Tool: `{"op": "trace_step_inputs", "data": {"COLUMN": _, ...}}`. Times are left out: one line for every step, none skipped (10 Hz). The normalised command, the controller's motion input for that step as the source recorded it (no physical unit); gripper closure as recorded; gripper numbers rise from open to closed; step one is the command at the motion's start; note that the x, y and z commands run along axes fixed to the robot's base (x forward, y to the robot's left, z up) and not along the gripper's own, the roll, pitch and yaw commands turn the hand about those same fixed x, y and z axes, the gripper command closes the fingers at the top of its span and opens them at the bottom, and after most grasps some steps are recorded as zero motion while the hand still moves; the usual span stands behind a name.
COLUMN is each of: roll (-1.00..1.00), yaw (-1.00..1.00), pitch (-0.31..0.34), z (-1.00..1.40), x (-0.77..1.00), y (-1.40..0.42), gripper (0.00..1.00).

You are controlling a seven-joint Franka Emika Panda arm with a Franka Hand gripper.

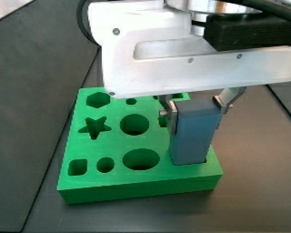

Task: Pick up the rectangle object. Move up. Place the rectangle object on the fixture. Regrasp the rectangle object. Move to above the board. Insert the rectangle object.
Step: Insert the rectangle object.

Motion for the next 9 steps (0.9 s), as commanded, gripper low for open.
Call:
{"op": "trace_step_inputs", "data": {"roll": 0.07, "yaw": -0.53, "pitch": -0.076, "z": -0.82, "x": 0.12, "y": -0.17, "gripper": 1.00}}
{"op": "trace_step_inputs", "data": {"roll": 0.12, "yaw": -0.41, "pitch": -0.027, "z": -0.86, "x": 0.26, "y": -0.08, "gripper": 1.00}}
{"op": "trace_step_inputs", "data": {"roll": 0.15, "yaw": -0.29, "pitch": 0.000, "z": -1.00, "x": 0.47, "y": 0.00, "gripper": 1.00}}
{"op": "trace_step_inputs", "data": {"roll": 0.15, "yaw": -0.03, "pitch": 0.000, "z": -1.00, "x": 0.39, "y": 0.03, "gripper": 1.00}}
{"op": "trace_step_inputs", "data": {"roll": 0.19, "yaw": 0.00, "pitch": -0.004, "z": -0.94, "x": 0.29, "y": 0.09, "gripper": 1.00}}
{"op": "trace_step_inputs", "data": {"roll": 0.15, "yaw": 0.09, "pitch": -0.030, "z": -0.95, "x": 0.33, "y": 0.01, "gripper": 1.00}}
{"op": "trace_step_inputs", "data": {"roll": 0.09, "yaw": 0.07, "pitch": -0.034, "z": -1.00, "x": 0.33, "y": 0.00, "gripper": 1.00}}
{"op": "trace_step_inputs", "data": {"roll": 0.08, "yaw": 0.02, "pitch": 0.000, "z": 0.00, "x": -0.02, "y": -0.06, "gripper": 1.00}}
{"op": "trace_step_inputs", "data": {"roll": 0.02, "yaw": 0.00, "pitch": 0.000, "z": 0.00, "x": 0.00, "y": 0.00, "gripper": 1.00}}
